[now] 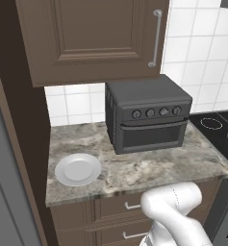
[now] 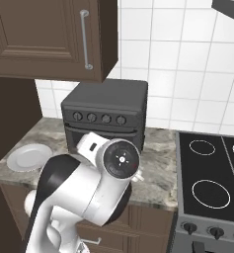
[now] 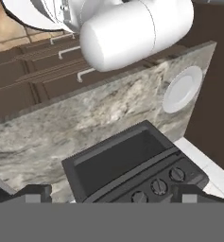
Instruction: Pull the toaster oven rack outwards. Pick up the baguette from the plate and place it on the toaster oven rack. Close the toaster oven door fully and set the temperature to the lowest setting.
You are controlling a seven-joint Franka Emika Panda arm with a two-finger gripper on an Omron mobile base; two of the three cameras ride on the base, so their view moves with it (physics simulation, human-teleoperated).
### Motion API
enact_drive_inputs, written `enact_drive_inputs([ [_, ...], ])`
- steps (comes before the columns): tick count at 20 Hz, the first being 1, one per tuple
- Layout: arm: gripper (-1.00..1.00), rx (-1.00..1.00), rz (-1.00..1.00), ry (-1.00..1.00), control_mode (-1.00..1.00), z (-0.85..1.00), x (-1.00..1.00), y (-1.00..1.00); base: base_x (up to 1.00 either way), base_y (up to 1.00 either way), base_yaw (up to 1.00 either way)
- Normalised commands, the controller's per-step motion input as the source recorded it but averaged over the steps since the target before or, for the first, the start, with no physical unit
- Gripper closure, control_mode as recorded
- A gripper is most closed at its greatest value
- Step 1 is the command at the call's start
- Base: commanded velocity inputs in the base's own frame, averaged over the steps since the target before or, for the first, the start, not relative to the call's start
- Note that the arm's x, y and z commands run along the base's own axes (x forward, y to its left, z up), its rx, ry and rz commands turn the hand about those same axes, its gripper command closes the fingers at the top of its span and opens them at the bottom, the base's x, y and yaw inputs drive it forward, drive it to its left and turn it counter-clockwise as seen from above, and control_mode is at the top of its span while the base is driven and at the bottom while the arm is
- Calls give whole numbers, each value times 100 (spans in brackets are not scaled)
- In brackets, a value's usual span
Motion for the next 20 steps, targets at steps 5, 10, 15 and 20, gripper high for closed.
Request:
enact_drive_inputs([
  [5, -100, 25, -4, 0, -100, 0, 0, 0, 0, 0, 0],
  [10, -100, 19, -3, 0, -100, 0, 0, 0, 0, 0, 0],
  [15, -100, 14, -1, 0, -100, 0, 0, 3, 0, 0, 0],
  [20, -100, 10, 0, 0, -100, -2, 0, 14, 0, 0, 0],
])
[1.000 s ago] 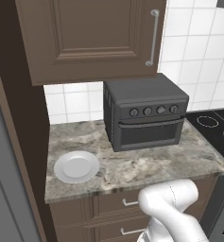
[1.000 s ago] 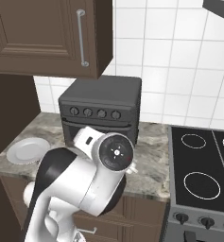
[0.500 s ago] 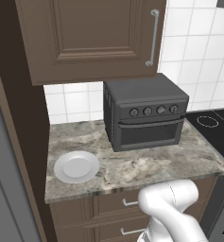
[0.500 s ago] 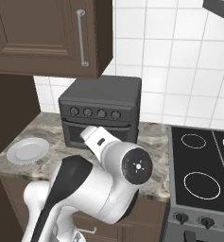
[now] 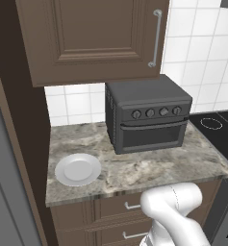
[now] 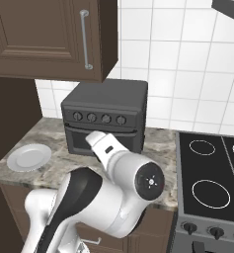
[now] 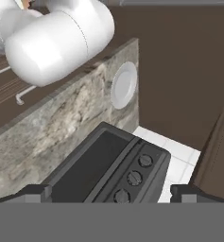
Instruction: Pull the toaster oven rack outwards. Pick up the baguette from the plate and place it on the toaster oven rack. Close the toaster oven door fully and set the temperature to the lowest setting.
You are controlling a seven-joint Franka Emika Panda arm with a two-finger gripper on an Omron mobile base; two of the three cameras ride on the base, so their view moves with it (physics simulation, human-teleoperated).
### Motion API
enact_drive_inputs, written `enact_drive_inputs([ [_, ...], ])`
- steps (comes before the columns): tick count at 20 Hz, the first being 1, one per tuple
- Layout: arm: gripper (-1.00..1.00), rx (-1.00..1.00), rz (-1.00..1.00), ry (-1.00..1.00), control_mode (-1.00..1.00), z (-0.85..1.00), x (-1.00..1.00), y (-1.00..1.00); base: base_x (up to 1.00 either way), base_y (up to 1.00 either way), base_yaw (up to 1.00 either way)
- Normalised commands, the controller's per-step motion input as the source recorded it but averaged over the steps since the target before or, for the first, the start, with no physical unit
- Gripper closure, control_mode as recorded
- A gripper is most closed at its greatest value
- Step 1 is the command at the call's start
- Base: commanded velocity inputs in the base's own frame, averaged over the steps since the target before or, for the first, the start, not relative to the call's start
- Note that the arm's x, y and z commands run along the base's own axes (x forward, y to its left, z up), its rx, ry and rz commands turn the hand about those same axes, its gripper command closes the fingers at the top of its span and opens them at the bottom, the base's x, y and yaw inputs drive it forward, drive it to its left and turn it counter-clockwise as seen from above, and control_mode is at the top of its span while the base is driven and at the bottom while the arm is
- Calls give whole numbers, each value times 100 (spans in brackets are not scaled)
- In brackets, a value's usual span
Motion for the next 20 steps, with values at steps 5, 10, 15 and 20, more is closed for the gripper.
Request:
enact_drive_inputs([
  [5, -100, 9, 0, 0, -100, -1, 0, 16, 0, 0, 0],
  [10, -100, 7, 0, 0, -100, 0, 0, 18, 0, 0, 0],
  [15, -100, 4, 0, 0, -100, 0, 8, 15, 0, 0, 0],
  [20, -100, 0, 0, 0, -100, -6, 22, 14, 0, 0, 0],
])
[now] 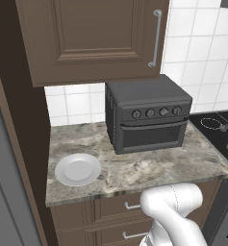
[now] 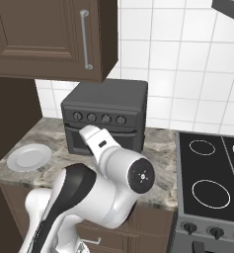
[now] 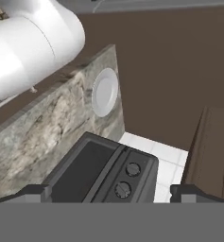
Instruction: Pull the toaster oven rack outwards. Pick up the baguette from the plate and place it on the toaster oven rack. Close the toaster oven door fully and set the temperature to the lowest setting.
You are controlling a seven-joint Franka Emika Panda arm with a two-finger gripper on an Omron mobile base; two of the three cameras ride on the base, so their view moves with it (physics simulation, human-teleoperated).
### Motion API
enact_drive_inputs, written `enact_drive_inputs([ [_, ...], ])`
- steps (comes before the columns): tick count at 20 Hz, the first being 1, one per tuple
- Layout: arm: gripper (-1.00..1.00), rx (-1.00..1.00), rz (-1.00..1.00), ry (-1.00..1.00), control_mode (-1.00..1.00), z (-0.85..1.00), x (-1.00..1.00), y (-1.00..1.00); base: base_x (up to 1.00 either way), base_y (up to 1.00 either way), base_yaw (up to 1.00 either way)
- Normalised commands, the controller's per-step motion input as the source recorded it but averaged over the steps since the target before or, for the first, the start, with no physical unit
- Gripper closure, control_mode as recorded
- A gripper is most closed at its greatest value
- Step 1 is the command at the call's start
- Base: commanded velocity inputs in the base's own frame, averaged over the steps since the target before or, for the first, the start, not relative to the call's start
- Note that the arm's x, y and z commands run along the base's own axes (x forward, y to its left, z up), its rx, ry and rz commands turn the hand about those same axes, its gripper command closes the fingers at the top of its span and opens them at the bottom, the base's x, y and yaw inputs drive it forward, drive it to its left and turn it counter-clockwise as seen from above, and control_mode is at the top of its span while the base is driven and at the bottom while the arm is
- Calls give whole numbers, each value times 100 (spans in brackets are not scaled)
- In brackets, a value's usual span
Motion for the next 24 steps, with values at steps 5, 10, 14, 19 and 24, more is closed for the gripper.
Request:
enact_drive_inputs([
  [5, -100, 2, 0, 0, -100, -9, 28, 6, 0, 0, 0],
  [10, -100, 3, 0, 0, -100, -10, 31, 0, 0, 0, 0],
  [14, -100, 4, 0, 0, -100, -7, 29, 0, 0, 0, 0],
  [19, -100, 4, 0, 0, -100, -8, 28, 0, 0, 0, 0],
  [24, -100, 3, 0, 0, -100, -10, 31, 0, 0, 0, 0],
])
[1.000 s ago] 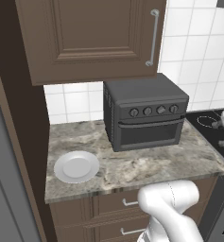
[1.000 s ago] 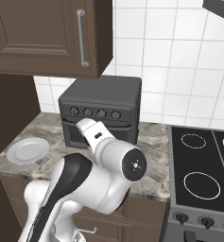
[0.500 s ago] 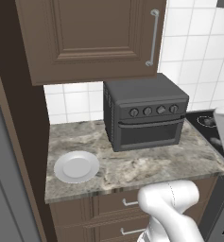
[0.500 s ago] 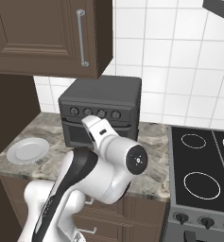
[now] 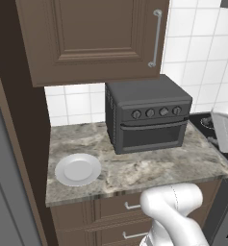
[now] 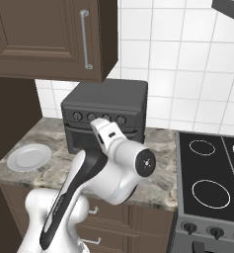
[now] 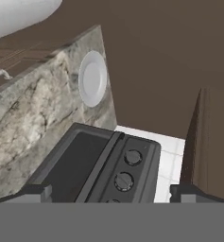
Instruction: Pull the toaster oven rack outwards. Pick up the baguette from the plate and place it on the toaster oven rack. Close the toaster oven door fully and set the temperature to the lowest setting.
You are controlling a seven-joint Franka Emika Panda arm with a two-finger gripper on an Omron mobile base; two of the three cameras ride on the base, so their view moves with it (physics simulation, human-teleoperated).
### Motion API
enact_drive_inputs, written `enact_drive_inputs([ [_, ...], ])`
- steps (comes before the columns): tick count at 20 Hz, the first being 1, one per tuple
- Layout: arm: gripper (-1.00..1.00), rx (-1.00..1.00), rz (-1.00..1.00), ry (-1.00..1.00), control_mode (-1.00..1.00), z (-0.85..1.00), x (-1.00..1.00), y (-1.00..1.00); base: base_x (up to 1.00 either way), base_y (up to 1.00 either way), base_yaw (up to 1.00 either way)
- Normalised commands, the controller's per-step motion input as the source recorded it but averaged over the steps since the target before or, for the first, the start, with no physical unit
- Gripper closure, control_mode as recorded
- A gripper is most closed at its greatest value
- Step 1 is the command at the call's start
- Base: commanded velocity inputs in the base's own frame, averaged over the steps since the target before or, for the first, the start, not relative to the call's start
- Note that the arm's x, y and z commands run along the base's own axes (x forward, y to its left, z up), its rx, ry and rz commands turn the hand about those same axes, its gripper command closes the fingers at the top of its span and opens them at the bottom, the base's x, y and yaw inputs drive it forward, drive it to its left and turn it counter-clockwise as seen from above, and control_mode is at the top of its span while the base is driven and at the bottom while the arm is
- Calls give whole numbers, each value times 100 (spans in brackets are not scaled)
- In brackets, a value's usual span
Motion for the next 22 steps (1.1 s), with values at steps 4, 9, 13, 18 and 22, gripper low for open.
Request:
enact_drive_inputs([
  [4, -100, 2, 0, 0, -100, -10, 30, 0, 0, 0, 0],
  [9, -100, 2, 0, 0, -100, -10, 29, 0, 0, 0, 0],
  [13, -100, 2, 0, 1, -100, -12, 31, 0, 0, 0, 0],
  [18, -100, 2, 0, 2, -100, -12, 30, 0, 0, 0, 0],
  [22, -100, 5, 0, 2, -100, -12, 33, 0, 0, 0, 0],
])
